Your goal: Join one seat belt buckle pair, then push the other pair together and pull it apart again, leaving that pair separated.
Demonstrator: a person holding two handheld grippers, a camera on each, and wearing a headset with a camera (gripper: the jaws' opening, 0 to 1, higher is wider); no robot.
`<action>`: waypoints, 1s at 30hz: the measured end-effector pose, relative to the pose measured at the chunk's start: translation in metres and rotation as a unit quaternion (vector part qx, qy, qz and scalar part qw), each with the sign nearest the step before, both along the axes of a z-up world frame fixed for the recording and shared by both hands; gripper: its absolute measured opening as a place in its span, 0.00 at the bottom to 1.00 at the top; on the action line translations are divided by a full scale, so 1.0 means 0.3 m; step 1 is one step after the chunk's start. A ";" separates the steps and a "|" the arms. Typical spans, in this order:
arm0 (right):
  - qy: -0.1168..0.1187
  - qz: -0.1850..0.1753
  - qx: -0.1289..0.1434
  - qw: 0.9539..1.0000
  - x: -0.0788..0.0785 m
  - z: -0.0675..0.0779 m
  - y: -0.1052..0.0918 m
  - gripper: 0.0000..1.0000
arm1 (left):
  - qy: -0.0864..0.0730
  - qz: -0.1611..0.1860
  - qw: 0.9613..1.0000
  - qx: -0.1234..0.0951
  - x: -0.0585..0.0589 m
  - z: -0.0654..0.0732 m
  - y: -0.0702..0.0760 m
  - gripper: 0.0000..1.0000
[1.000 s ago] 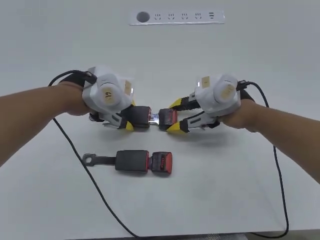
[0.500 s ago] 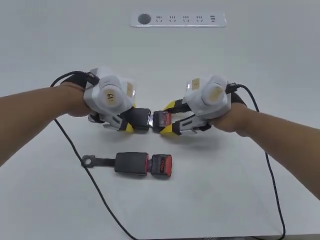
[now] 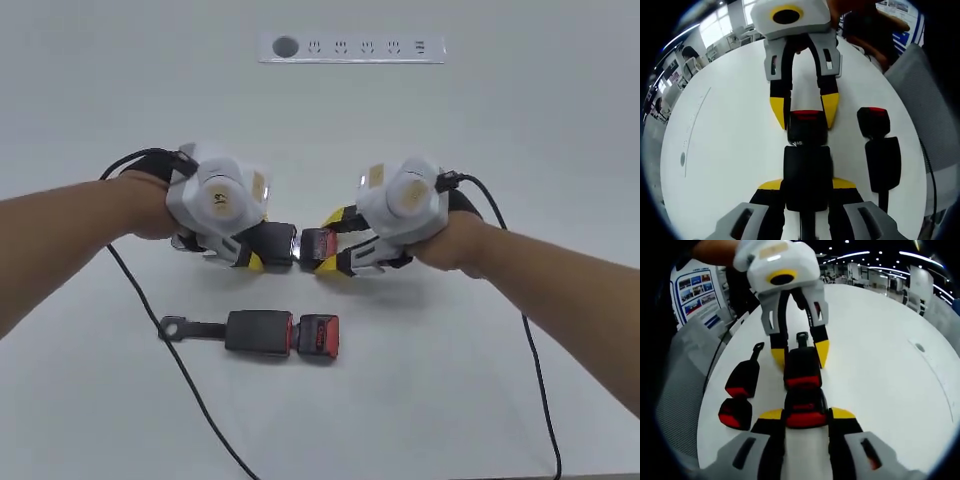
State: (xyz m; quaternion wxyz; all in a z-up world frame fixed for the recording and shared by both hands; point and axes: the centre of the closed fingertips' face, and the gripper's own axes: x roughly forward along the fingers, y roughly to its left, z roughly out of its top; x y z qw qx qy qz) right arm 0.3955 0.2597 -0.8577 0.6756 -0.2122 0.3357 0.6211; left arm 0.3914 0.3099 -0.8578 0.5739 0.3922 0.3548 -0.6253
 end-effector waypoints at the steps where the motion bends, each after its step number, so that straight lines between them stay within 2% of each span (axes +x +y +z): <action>1: 0.000 0.002 -0.001 1.000 0.001 -0.001 0.000 0.32 | 0.000 0.000 1.000 0.000 0.000 0.000 0.000 0.34; 24: -0.006 -0.005 -0.012 1.000 -0.008 -0.009 0.003 0.32 | 0.004 0.010 1.000 -0.006 0.017 -0.011 0.011 0.35; 30: -0.002 -0.004 -0.005 1.000 -0.009 -0.010 -0.025 0.33 | 0.003 0.013 1.000 -0.007 0.016 -0.012 0.012 0.35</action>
